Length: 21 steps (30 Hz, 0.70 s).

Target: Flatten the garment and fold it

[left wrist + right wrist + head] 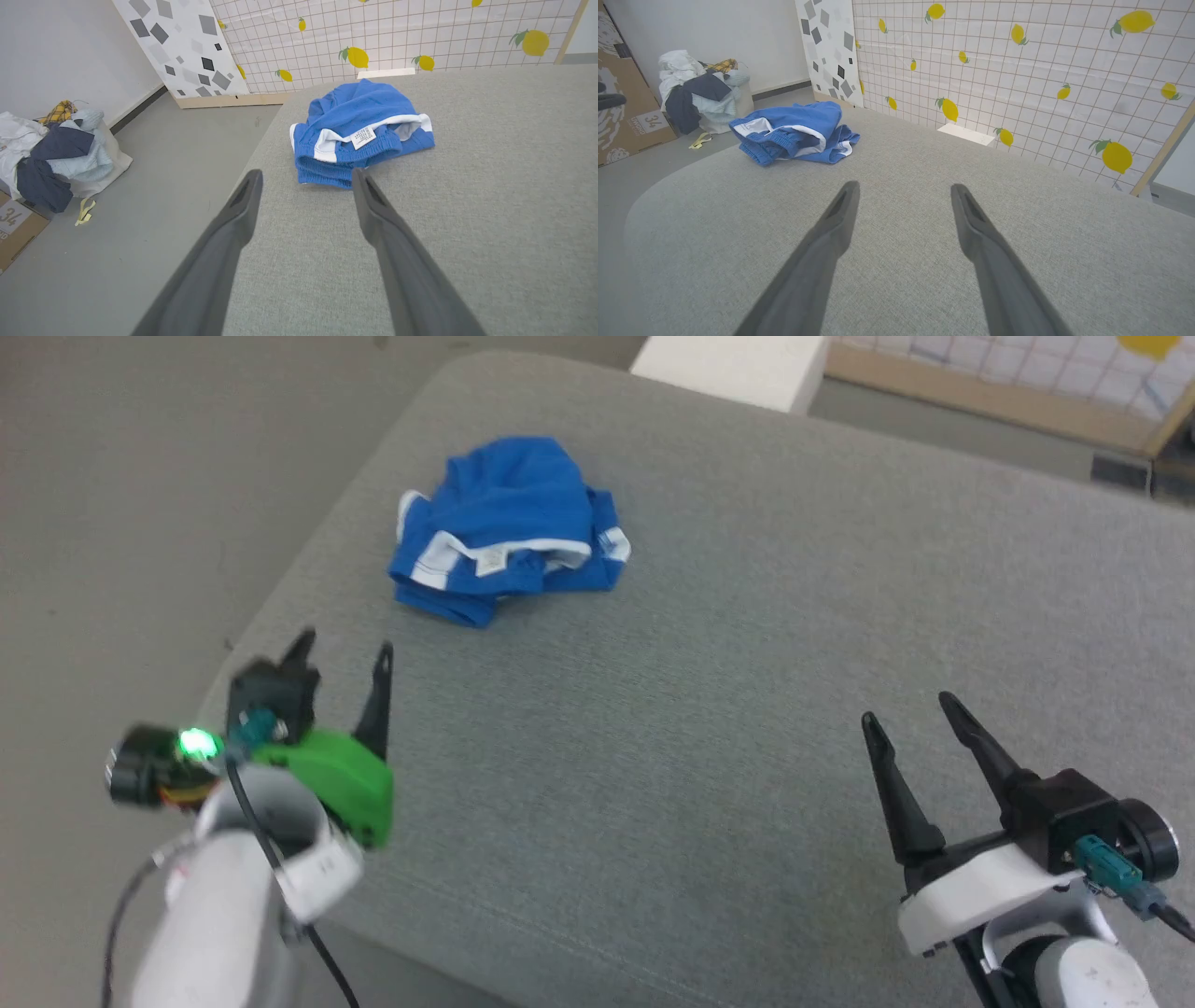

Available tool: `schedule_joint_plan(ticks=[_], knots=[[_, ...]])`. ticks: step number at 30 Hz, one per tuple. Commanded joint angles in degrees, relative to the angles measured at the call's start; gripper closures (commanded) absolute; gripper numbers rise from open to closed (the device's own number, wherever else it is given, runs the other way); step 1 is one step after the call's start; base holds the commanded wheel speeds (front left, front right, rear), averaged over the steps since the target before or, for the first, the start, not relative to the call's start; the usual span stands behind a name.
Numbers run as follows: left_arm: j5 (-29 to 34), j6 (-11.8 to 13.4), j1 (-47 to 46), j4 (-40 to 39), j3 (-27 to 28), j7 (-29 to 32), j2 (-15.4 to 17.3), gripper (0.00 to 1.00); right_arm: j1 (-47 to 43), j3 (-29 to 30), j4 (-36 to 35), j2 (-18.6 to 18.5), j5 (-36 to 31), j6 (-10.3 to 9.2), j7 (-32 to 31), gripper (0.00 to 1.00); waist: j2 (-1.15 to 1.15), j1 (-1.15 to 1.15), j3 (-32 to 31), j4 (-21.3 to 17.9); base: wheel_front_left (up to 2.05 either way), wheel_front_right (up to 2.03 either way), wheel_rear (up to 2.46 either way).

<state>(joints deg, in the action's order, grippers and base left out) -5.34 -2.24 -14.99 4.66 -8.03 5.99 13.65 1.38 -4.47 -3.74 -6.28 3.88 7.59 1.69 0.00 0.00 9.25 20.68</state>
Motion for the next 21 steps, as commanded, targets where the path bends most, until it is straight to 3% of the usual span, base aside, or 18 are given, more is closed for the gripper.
schedule_joint_plan(ticks=[1, 7, 12, 16, 21], knots=[[-0.8, -1.0, -3.3, 0.9, 0.3, 1.0, 1.0, 0.0, 1.2, 0.0, -0.8, -0.5, -0.4, -0.1, -0.3, 0.0, 0.0, 0.0, 5.5, -4.2, 0.0, 0.0, 0.0], [-5.2, -4.2, -16.4, 6.8, 0.8, 5.5, 4.8, 0.0, 3.3, 1.8, -3.6, -1.4, -2.1, -0.1, -0.4, 0.0, 0.0, 0.0, 12.9, -7.9, 0.0, 0.0, 0.0], [-9.3, -5.2, -26.6, 13.8, -3.2, 11.6, 10.4, 0.0, 4.8, 1.9, -4.8, -2.0, -2.7, -0.1, -0.3, 0.0, 0.0, 0.0, 17.7, -10.4, 0.0, 0.0, 0.0], [-17.7, -5.2, -33.6, 16.8, -13.3, 17.2, 17.4, 0.0, 6.1, 2.8, -5.3, -1.9, -3.3, -0.1, -0.1, 0.0, 0.0, 0.0, 20.8, -12.5, 0.0, 0.0, 0.0], [-29.7, -5.2, -39.2, 19.4, -21.3, 23.2, 24.6, 0.0, 7.5, 3.6, -5.1, -0.7, -4.0, -0.1, 0.7, 0.0, 0.0, 0.0, 23.6, -14.6, 0.0, 0.0, 0.0]])
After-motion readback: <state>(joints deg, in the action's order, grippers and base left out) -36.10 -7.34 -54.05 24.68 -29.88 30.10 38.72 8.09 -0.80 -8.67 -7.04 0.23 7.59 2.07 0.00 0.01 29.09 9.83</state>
